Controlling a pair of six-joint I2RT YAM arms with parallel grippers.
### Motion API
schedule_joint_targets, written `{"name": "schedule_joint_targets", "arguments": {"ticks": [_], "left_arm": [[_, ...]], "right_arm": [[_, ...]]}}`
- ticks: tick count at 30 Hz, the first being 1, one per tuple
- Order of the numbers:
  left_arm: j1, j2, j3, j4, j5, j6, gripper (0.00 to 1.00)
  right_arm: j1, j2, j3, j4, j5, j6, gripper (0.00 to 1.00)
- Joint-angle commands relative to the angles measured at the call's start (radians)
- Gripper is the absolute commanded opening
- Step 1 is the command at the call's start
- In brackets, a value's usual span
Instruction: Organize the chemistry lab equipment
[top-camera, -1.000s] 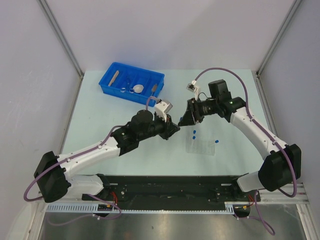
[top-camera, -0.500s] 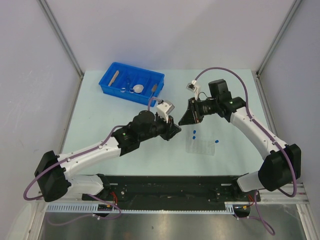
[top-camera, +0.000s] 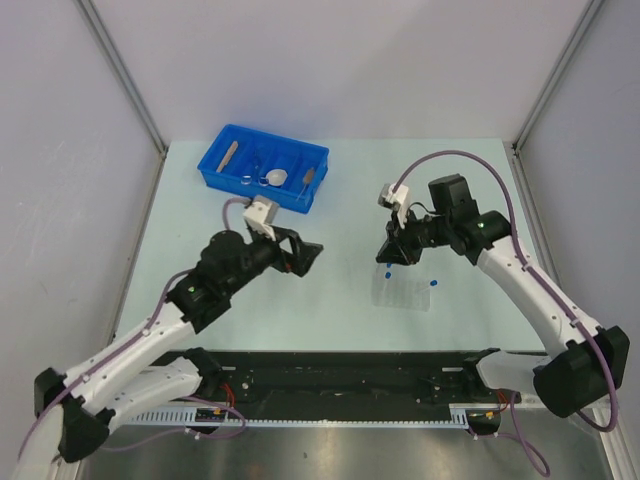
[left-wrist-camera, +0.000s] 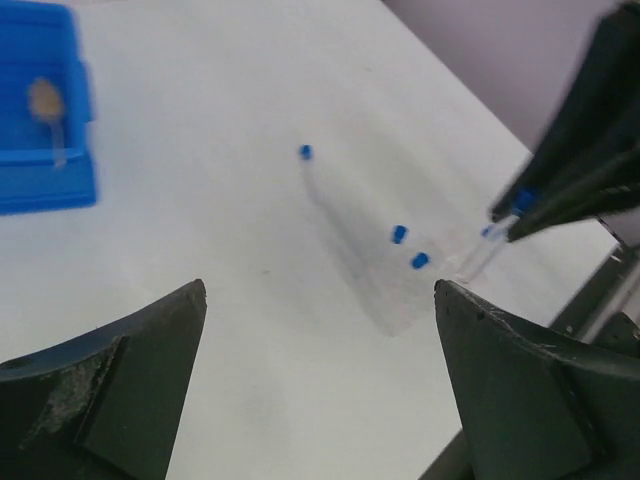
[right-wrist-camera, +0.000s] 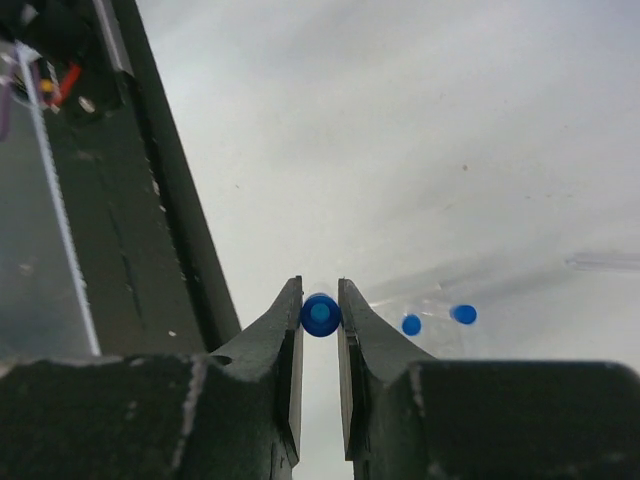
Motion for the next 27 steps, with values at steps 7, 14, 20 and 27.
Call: {"name": "schedule_joint_targets", "arguments": {"ticks": [7,14,20,27], "left_arm": [[0.203,-0.181,-0.106,-0.145,0.095,-0.035,1.0],[0.205,-0.167,-0.138,-0.116,0.108,-0.066,1.0],[0.208,-0.153,-0.14,-0.116,0.104,-0.061,1.0],[0.206,-0.146,-0.147,-0.108,0.104,-0.067,1.0]], "right_arm": [[0.057,-0.083,-0.182,0.032,0.223,-0.24,0.07],[0.071,-0.059,-0.252,0.144,0.249,-0.21,0.08],[0.082,-0.042,-0.278,0.195,0.234,-0.184,0.08],[0.094,-0.014,-0.323,0.264,0.235,-0.173,0.08]]}}
